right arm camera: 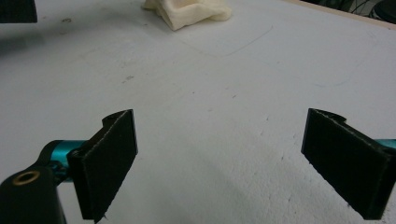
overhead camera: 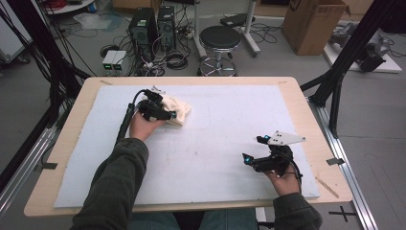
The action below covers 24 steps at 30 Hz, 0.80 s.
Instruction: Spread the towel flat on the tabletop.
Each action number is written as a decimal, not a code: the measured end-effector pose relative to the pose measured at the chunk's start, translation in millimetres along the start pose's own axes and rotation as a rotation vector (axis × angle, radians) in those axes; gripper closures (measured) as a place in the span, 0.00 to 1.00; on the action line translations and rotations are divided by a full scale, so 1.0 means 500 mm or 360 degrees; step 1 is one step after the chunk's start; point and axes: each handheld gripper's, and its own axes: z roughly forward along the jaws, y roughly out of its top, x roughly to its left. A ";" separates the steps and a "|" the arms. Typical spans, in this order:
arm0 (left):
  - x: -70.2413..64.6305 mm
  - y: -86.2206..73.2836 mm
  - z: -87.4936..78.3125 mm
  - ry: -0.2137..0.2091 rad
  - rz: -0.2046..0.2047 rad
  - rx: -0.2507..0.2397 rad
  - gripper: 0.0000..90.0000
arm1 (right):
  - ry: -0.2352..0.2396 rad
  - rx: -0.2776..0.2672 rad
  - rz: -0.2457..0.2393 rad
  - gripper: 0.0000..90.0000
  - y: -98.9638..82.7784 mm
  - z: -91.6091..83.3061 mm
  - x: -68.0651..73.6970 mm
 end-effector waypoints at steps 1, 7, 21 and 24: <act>0.003 -0.004 0.010 0.0006 -0.0008 0.0030 0.37 | 0.0002 -0.0003 -0.0007 0.11 0.000 0.001 0.000; 0.003 -0.011 0.027 0.0025 -0.0035 0.0063 0.50 | 0.0002 -0.0001 -0.0009 0.11 0.000 0.002 0.000; 0.013 -0.017 0.029 -0.0006 -0.0069 0.0065 0.84 | 0.0006 0.0000 -0.0017 0.11 0.000 0.004 0.000; 0.013 -0.014 0.023 -0.0006 -0.0058 0.0054 0.86 | 0.0013 0.0006 -0.0018 0.11 0.000 0.004 0.000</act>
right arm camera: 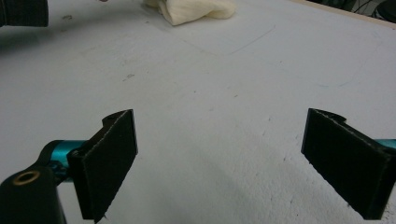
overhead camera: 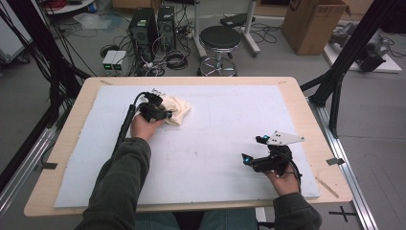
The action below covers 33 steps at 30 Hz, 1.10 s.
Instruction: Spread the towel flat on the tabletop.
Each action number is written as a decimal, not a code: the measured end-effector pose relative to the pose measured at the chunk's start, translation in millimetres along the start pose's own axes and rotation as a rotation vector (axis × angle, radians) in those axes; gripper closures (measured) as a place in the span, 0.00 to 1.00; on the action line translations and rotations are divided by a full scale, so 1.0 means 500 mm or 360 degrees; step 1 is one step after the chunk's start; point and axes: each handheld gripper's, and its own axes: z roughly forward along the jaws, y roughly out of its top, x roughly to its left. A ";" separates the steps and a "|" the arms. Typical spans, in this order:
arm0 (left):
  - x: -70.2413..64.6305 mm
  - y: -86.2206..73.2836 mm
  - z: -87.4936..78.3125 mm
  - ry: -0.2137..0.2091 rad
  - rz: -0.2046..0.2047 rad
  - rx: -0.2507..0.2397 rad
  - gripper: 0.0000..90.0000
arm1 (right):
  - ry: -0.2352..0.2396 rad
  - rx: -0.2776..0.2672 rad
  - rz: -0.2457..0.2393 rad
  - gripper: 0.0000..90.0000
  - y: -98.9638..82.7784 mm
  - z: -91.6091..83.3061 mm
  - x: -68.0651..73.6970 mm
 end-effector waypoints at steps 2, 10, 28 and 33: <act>0.002 0.001 -0.004 -0.0015 -0.0004 -0.0020 0.86 | -0.0004 -0.0007 0.0006 0.11 0.000 -0.001 0.000; 0.002 0.009 -0.033 -0.0048 -0.0002 -0.0087 0.86 | -0.0003 -0.0013 0.0019 0.11 0.000 -0.004 -0.001; -0.018 -0.001 -0.105 -0.0112 0.0010 -0.0261 0.86 | -0.0017 -0.0017 0.0013 0.11 0.001 -0.006 -0.001; -0.033 -0.004 -0.125 -0.0129 0.0035 -0.0293 0.87 | -0.0014 -0.0018 -0.0006 0.11 0.001 -0.003 -0.001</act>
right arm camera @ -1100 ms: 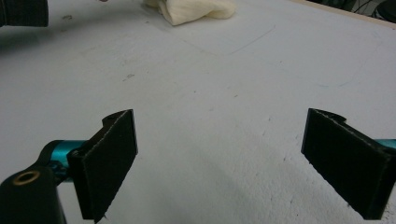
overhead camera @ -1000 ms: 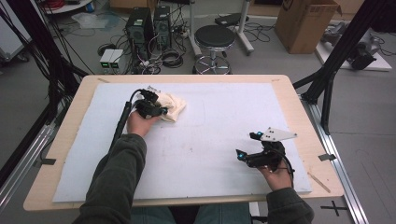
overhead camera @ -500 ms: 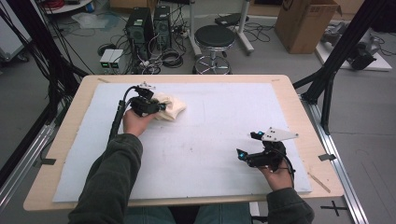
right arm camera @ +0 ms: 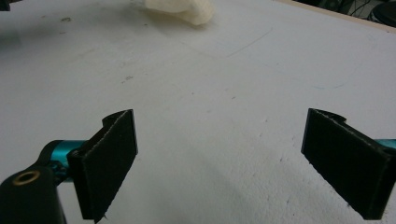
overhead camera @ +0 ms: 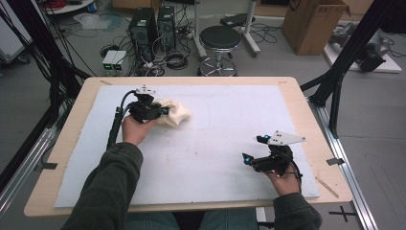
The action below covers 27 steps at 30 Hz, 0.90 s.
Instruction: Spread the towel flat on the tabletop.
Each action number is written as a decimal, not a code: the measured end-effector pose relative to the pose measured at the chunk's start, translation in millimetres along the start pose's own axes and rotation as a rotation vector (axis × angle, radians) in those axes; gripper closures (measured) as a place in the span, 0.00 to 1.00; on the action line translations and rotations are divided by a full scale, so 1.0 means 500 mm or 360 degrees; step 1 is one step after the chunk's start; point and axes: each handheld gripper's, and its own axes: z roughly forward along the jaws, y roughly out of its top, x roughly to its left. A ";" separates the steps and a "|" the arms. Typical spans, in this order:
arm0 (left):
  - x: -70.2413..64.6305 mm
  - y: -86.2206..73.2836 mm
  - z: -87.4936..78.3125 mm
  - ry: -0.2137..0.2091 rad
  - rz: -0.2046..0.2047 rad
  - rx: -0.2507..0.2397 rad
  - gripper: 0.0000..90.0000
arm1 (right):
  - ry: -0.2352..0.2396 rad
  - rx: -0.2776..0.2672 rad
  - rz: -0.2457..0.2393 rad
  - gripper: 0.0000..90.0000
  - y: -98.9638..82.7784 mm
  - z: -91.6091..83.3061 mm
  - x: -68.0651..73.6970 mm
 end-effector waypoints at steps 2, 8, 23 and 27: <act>-0.007 0.001 -0.007 -0.0027 -0.0018 -0.0015 0.87 | -0.0001 0.0005 -0.0003 0.11 0.000 0.000 0.000; -0.038 0.013 -0.034 -0.0078 -0.0008 -0.0041 0.87 | 0.0001 0.0017 0.0000 0.11 0.000 -0.001 0.001; -0.116 -0.017 -0.087 -0.0180 0.0024 -0.0148 0.86 | 0.0001 0.0011 -0.0001 0.11 0.000 0.000 0.004; -0.136 -0.034 -0.091 -0.0194 0.0022 -0.0170 0.86 | 0.0007 0.0013 -0.0010 0.11 0.002 0.002 0.006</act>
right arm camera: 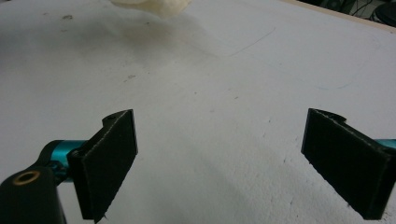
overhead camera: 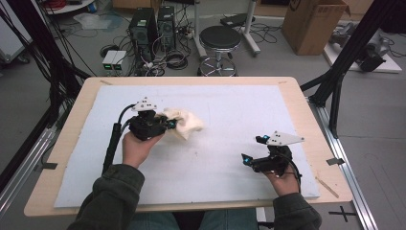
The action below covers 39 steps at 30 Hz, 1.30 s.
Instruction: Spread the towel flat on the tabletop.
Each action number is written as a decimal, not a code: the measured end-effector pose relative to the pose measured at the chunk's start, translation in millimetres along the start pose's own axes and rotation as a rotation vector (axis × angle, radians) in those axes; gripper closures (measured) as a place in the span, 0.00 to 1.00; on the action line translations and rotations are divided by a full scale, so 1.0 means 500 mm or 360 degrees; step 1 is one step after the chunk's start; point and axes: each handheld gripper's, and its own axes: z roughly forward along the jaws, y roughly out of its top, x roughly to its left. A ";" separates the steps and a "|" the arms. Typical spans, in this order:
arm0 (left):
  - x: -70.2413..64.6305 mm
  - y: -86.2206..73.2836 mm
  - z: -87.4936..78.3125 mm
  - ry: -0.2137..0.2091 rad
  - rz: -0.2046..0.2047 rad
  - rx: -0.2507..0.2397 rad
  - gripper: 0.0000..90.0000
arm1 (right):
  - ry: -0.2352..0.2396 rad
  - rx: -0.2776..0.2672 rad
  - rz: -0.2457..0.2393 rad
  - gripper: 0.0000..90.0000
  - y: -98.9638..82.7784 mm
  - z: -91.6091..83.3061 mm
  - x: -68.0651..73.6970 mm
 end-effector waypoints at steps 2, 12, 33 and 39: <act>-0.011 -0.008 0.001 -0.0012 -0.0022 -0.0013 0.86 | 0.0001 0.0003 0.0001 0.11 0.001 0.001 0.001; -0.053 -0.018 0.005 -0.0060 0.0010 -0.0032 0.86 | 0.0006 0.0004 -0.0017 0.11 0.001 0.004 0.003; -0.081 -0.135 -0.014 -0.0188 -0.0001 0.0198 0.44 | 0.0026 0.0033 -0.0016 0.11 -0.003 0.008 0.007; -0.068 -0.132 -0.042 -0.0156 -0.0003 0.0157 0.44 | 0.0031 0.0040 -0.0024 0.11 -0.002 0.011 0.009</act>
